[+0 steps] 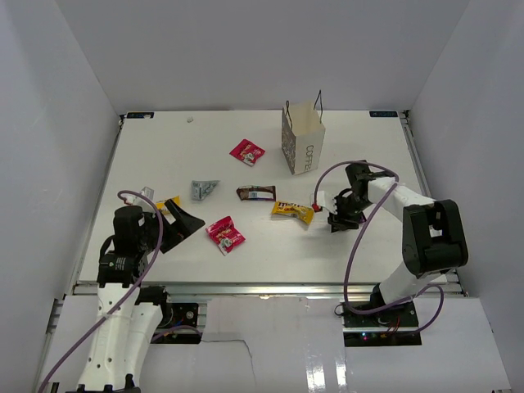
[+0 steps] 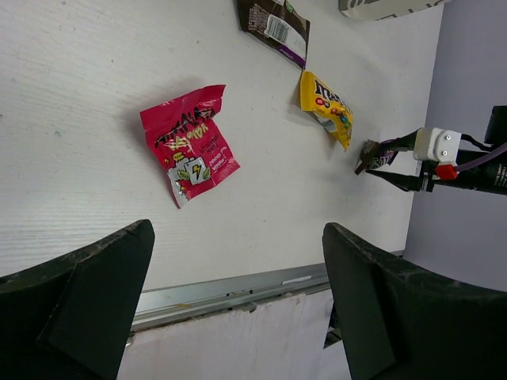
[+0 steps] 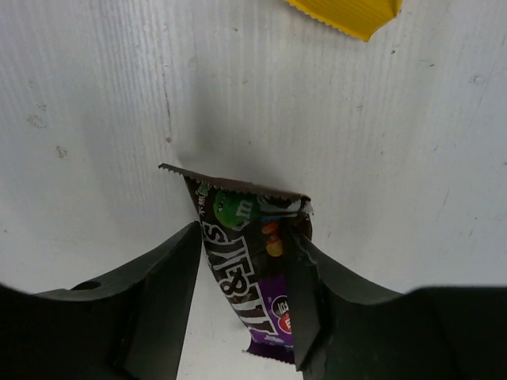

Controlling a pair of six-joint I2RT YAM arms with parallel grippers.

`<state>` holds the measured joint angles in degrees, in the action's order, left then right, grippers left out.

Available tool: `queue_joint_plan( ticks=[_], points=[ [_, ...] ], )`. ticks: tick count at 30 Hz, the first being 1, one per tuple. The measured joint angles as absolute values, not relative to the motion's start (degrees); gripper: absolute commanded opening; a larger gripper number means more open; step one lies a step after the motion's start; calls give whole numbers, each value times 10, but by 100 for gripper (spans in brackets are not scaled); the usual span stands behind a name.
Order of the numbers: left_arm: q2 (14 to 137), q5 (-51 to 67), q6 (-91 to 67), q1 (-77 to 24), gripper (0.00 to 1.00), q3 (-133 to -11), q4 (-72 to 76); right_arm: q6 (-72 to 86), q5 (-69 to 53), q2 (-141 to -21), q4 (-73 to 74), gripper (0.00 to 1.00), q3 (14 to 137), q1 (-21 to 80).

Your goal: Place the snacks into the paper bag

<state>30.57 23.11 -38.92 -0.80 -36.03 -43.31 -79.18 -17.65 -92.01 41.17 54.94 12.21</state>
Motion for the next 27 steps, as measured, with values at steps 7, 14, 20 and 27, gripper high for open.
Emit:
queue_joint_plan(
  ticks=[7, 14, 20, 27],
  points=[
    [305, 231, -390, -8, 98, -356, -429, -755, -189, -921, 401, 33, 550, 124],
    [295, 232, -391, -8, 98, -334, -429, -690, -263, -872, 437, 26, 584, 124],
    [296, 237, -390, -7, 98, -333, -420, -596, -414, -866, 476, 23, 749, 125],
    [303, 248, -390, -7, 98, -333, -411, -471, -516, -893, 444, 43, 921, 133]
  ],
)
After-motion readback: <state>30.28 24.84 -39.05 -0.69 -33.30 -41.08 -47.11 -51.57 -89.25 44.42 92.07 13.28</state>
